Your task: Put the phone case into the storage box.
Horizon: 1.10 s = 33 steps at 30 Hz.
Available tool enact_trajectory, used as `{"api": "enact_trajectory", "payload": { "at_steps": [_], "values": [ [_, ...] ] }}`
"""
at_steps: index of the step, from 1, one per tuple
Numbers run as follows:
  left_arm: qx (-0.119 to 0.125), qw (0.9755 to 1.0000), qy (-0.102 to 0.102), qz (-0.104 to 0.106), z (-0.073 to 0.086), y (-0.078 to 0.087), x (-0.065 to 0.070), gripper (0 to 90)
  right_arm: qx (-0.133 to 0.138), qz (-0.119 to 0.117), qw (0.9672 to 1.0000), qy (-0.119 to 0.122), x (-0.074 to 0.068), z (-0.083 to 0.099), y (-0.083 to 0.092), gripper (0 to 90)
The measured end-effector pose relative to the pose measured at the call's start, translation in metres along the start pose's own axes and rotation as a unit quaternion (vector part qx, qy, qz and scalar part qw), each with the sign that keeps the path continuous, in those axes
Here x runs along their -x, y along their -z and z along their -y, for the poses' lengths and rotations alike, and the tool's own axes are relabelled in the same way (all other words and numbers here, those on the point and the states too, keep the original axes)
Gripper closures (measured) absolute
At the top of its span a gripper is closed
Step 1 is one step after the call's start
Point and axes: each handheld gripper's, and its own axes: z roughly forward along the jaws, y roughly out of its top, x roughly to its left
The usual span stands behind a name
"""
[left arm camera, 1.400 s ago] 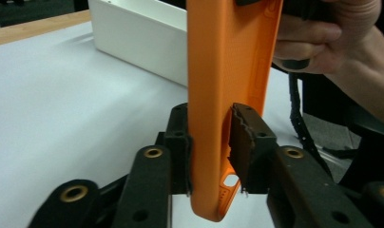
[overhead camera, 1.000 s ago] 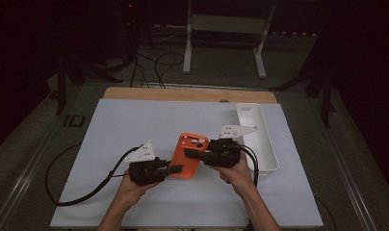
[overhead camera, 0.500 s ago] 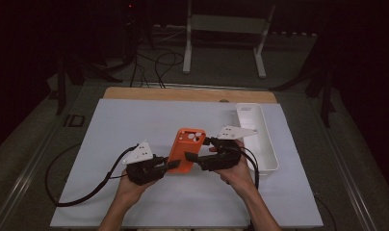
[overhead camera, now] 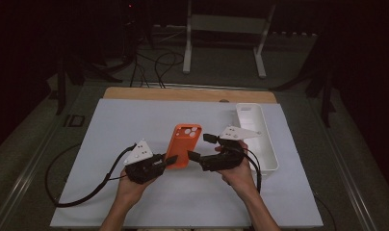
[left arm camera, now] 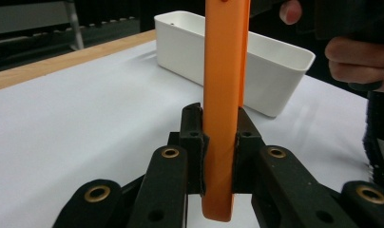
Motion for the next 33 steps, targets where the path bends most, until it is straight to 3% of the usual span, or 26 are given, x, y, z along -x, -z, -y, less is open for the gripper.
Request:
{"api": "enact_trajectory", "payload": {
  "at_steps": [6,15,33],
  "values": [
    [0.001,0.9999,-0.001,-0.015,0.000,0.000,0.001,79.9,0.011,0.007,0.9999,0.003,-0.002,-0.002,0.001,12.3],
    [0.003,0.9988,-0.005,-0.049,0.000,0.000,0.003,79.9,0.016,0.018,0.9997,-0.010,-0.005,-0.007,-0.001,11.9],
    [-0.002,0.9963,-0.012,-0.085,0.004,-0.007,0.010,79.9,0.033,0.026,0.9984,-0.037,-0.012,-0.016,-0.013,9.4]
  ]
}}
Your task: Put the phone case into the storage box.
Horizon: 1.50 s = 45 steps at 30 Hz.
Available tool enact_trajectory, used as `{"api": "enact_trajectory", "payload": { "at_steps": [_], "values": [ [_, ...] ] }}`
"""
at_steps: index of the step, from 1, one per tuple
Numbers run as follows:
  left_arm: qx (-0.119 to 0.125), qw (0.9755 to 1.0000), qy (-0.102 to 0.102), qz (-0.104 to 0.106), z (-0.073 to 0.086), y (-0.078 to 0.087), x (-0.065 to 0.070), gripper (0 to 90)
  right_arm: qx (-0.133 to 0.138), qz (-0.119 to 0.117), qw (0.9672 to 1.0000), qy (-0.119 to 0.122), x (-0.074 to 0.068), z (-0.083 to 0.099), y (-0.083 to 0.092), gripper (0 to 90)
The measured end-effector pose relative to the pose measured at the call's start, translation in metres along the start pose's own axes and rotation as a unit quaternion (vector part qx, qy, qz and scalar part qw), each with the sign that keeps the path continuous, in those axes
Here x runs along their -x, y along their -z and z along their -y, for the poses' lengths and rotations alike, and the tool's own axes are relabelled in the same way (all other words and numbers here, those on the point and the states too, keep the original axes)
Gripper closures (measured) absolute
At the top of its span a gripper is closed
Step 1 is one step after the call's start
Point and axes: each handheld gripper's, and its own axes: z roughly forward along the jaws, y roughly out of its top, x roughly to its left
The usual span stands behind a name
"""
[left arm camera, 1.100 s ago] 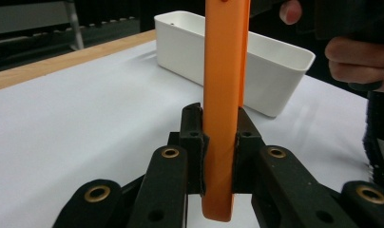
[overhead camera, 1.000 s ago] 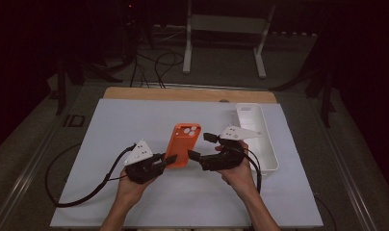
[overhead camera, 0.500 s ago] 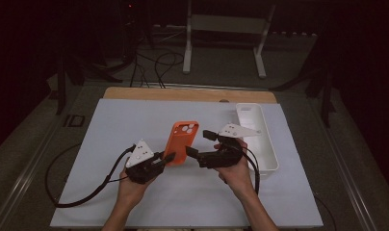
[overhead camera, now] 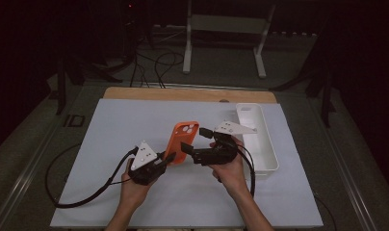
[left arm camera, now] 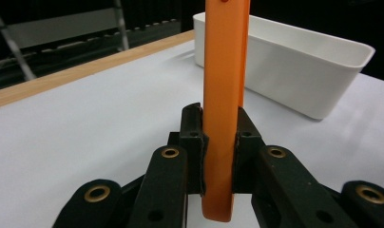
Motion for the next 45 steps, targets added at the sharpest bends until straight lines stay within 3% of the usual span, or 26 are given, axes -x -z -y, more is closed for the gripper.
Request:
{"api": "enact_trajectory", "payload": {
  "at_steps": [16,26,31,39,42,45],
  "values": [
    [0.003,0.9990,0.002,-0.044,0.005,-0.006,0.010,79.9,0.017,0.036,0.9990,-0.020,-0.009,-0.004,-0.012,9.3],
    [-0.012,0.9959,-0.013,-0.088,0.010,-0.010,0.019,79.9,0.013,0.057,0.9973,-0.045,-0.012,-0.007,-0.023,13.6],
    [-0.014,0.9938,-0.022,-0.108,0.009,-0.011,0.023,79.8,0.011,0.071,0.9964,-0.044,-0.014,-0.007,-0.029,13.8],
    [-0.015,0.9950,-0.019,-0.097,0.009,-0.012,0.023,79.3,0.009,0.075,0.9961,-0.045,-0.014,-0.008,-0.031,15.8],
    [-0.014,0.9973,-0.008,-0.072,0.009,-0.012,0.020,79.1,0.009,0.078,0.9960,-0.044,-0.014,-0.008,-0.029,16.3],
    [-0.012,0.9979,-0.005,-0.064,0.009,-0.013,0.019,78.9,0.009,0.078,0.9959,-0.045,-0.013,-0.008,-0.028,16.4]
  ]
}}
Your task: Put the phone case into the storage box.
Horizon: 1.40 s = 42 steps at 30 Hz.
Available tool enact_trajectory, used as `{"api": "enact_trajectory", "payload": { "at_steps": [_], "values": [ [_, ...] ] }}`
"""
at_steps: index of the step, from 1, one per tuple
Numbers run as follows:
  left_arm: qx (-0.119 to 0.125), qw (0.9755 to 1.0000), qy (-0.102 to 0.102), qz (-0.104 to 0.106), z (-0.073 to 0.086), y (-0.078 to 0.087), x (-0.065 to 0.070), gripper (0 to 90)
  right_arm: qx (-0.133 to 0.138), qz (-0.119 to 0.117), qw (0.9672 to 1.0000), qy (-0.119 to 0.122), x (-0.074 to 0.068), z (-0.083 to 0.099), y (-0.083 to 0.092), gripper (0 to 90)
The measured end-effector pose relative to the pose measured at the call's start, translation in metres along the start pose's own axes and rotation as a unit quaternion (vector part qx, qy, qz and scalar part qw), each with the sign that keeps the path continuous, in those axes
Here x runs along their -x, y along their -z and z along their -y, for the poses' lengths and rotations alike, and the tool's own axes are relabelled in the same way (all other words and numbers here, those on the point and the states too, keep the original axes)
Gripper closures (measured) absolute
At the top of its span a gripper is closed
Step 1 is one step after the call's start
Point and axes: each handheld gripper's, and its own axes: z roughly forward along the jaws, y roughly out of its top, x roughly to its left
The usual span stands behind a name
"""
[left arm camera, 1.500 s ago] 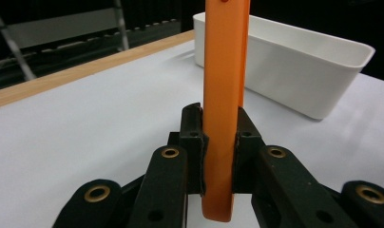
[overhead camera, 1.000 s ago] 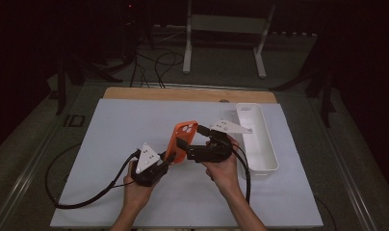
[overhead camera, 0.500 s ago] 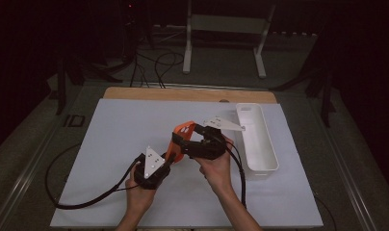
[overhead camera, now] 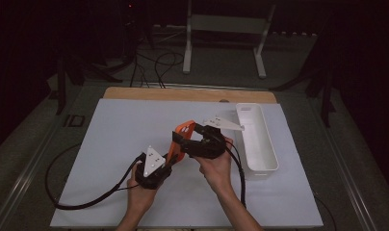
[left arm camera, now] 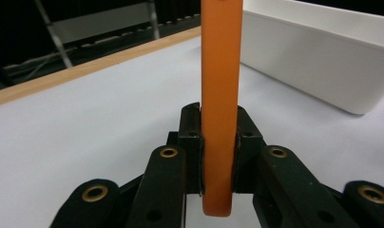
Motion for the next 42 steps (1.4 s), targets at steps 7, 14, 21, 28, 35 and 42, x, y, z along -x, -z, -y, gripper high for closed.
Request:
{"api": "enact_trajectory", "payload": {
  "at_steps": [7,14,21,28,35,42],
  "values": [
    [0.000,0.9999,0.001,0.015,0.000,-0.001,-0.002,78.1,0.000,0.003,1.0000,0.003,0.000,0.000,0.002,16.7],
    [0.004,0.9998,0.000,0.021,-0.002,0.001,-0.004,70.1,0.002,0.011,0.9999,0.007,0.000,0.000,0.002,16.7],
    [0.011,0.9995,0.019,0.022,-0.004,0.004,-0.009,31.6,0.005,0.017,0.9998,0.006,0.002,-0.001,0.004,16.7],
    [0.002,0.9991,0.041,-0.012,-0.006,0.006,-0.018,2.6,0.009,0.022,0.9997,0.009,0.005,-0.002,0.006,16.7],
    [0.006,0.9985,0.046,-0.030,-0.005,0.011,-0.025,0.2,0.009,0.031,0.9994,0.011,0.009,-0.003,0.007,16.7],
    [0.002,0.9978,0.051,-0.042,-0.003,0.014,-0.033,0.0,0.009,0.041,0.9990,0.016,0.013,-0.004,0.007,16.7]
  ]
}}
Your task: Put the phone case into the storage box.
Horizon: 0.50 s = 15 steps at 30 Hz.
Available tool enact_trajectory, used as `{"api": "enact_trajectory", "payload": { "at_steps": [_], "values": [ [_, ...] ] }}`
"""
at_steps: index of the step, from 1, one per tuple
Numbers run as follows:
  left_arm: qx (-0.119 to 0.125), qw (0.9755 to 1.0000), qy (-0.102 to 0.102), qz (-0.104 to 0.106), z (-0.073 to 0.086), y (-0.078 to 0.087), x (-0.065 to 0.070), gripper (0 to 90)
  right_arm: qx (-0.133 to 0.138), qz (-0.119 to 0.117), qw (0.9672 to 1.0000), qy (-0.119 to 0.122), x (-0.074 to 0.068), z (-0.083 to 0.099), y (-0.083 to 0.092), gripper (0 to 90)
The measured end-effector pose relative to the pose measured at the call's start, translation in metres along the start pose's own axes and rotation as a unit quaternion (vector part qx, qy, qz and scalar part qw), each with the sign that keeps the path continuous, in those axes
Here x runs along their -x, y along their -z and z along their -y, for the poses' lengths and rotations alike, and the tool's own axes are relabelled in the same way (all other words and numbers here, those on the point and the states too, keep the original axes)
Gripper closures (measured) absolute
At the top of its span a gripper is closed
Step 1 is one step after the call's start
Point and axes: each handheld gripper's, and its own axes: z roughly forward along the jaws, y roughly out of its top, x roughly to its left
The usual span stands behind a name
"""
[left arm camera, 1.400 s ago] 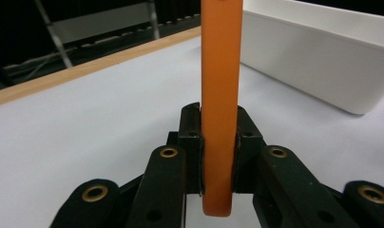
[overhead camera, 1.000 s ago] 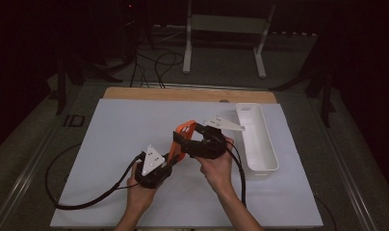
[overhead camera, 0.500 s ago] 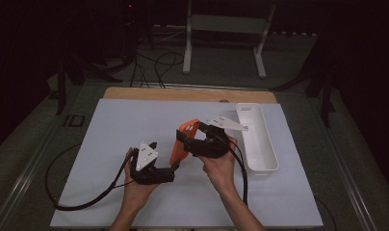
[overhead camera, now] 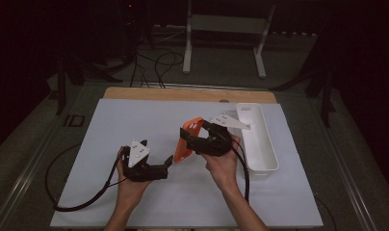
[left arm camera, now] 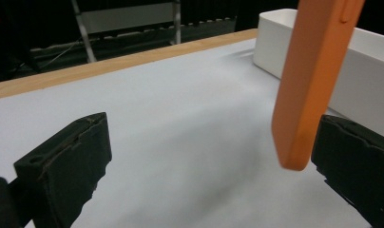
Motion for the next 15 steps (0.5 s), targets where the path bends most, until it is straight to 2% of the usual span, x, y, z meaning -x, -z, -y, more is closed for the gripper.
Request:
{"api": "enact_trajectory", "payload": {
  "at_steps": [15],
  "values": [
    [0.001,0.9999,0.004,-0.016,0.001,0.008,-0.016,0.0,0.002,0.021,0.9997,0.013,0.008,-0.007,0.000,16.7]
  ]
}}
